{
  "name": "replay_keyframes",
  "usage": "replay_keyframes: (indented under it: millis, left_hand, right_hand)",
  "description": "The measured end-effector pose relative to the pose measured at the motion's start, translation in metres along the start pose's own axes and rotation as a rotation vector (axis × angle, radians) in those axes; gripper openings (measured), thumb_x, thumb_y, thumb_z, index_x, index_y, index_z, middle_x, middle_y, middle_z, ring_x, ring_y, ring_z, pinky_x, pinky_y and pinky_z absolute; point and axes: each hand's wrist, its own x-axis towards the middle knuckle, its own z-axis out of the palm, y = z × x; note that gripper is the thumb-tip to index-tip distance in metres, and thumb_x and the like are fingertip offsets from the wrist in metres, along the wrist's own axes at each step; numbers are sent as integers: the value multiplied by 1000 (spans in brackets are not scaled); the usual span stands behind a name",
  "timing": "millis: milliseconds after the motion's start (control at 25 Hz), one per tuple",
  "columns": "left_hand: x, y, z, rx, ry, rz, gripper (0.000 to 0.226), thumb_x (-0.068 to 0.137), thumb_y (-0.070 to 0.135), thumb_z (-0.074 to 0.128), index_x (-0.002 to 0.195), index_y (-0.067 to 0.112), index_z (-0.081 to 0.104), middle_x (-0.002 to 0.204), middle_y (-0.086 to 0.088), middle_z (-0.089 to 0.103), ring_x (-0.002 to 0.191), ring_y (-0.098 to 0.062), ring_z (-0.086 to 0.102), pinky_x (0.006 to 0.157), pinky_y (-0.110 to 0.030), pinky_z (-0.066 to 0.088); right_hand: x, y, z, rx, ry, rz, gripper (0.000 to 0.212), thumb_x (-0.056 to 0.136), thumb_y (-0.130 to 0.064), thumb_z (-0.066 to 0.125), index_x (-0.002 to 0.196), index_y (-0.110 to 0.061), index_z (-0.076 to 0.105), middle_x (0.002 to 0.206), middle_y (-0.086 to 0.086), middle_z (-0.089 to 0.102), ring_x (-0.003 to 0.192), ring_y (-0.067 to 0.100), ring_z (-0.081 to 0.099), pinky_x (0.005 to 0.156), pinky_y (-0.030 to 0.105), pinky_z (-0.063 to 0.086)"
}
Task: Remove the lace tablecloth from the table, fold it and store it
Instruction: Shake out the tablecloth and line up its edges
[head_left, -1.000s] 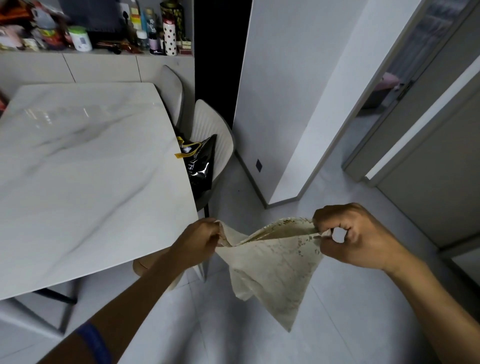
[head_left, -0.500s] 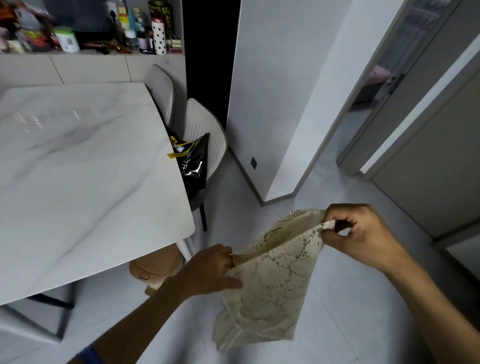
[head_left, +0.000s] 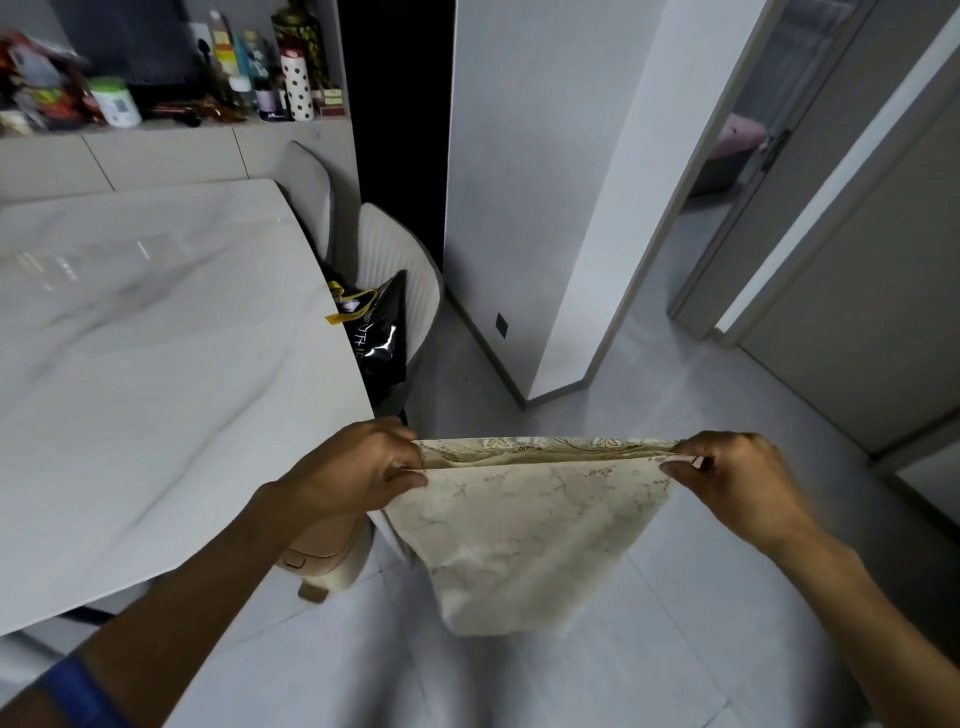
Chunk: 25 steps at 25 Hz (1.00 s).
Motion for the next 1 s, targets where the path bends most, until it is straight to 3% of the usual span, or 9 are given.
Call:
replay_keyframes:
  millis: [120, 200, 320, 400, 480, 600, 760, 880, 1000]
  left_hand:
    - [4, 13, -4, -18, 46, 22, 14, 84, 29, 74, 81, 15, 77, 80, -1, 66, 74, -17, 61, 64, -35, 53]
    - [10, 21, -3, -32, 46, 51, 16, 85, 28, 72, 82, 13, 77, 80, -2, 67, 72, -19, 62, 62, -37, 54]
    - [20, 33, -2, -34, -7, 117, 15, 86, 26, 68, 82, 13, 75, 82, 0, 65, 71, -20, 62, 60, -39, 53]
    - [22, 39, -2, -18, -36, 124, 13, 87, 26, 67, 83, 16, 74, 82, 2, 64, 71, -16, 60, 60, -37, 52]
    - [20, 36, -6, -1, -44, 121, 10, 86, 25, 69, 82, 18, 73, 81, 5, 62, 69, -11, 57, 58, -32, 51]
    - [9, 19, -22, 5, -22, 99, 5, 85, 24, 70, 84, 21, 74, 82, 8, 61, 70, -4, 53, 59, -22, 45]
    - [-10, -5, -36, 38, 25, 25, 4, 86, 23, 70, 86, 23, 74, 85, 7, 64, 75, -9, 59, 64, -30, 52]
    - [-22, -11, -36, 17, 44, 0, 4, 86, 25, 72, 85, 22, 75, 84, 5, 64, 75, -11, 59, 63, -33, 53]
    - [-28, -15, -37, -7, 70, -4, 3, 85, 23, 73, 84, 21, 75, 83, 6, 64, 74, -10, 60, 63, -34, 54]
  right_hand:
    - [-3, 7, 3, -173, 36, 35, 18, 80, -29, 78, 93, -17, 78, 91, 1, 75, 71, 14, 53, 57, 21, 35]
    - [-6, 13, 5, -220, -10, -108, 18, 76, -26, 80, 92, -18, 77, 101, 1, 71, 86, 18, 54, 59, 22, 40]
    - [-17, 8, 32, -49, -197, -364, 33, 71, -21, 82, 103, -23, 75, 129, 4, 62, 116, 28, 55, 90, 37, 51]
    - [-25, -6, 62, 71, -396, -298, 46, 79, -26, 74, 124, -24, 65, 138, 0, 57, 126, 22, 51, 101, 32, 44]
    - [-26, -17, 85, 191, -401, -188, 42, 87, -26, 66, 129, -23, 61, 132, -3, 62, 118, 18, 59, 94, 19, 41]
    - [-15, -26, 96, 221, -248, -202, 30, 89, -24, 66, 119, -20, 67, 117, 0, 70, 101, 20, 68, 84, 19, 46]
    - [6, -50, 84, 321, -232, -140, 30, 91, -47, 58, 112, -30, 70, 107, -12, 68, 92, 9, 64, 82, 22, 50]
    - [19, -55, 72, 382, -223, -142, 27, 94, -43, 54, 103, -28, 75, 99, -8, 73, 86, 10, 65, 77, 28, 55]
    - [28, -53, 67, 383, -295, -146, 30, 95, -45, 51, 100, -28, 75, 98, -8, 73, 85, 7, 65, 70, 21, 53]
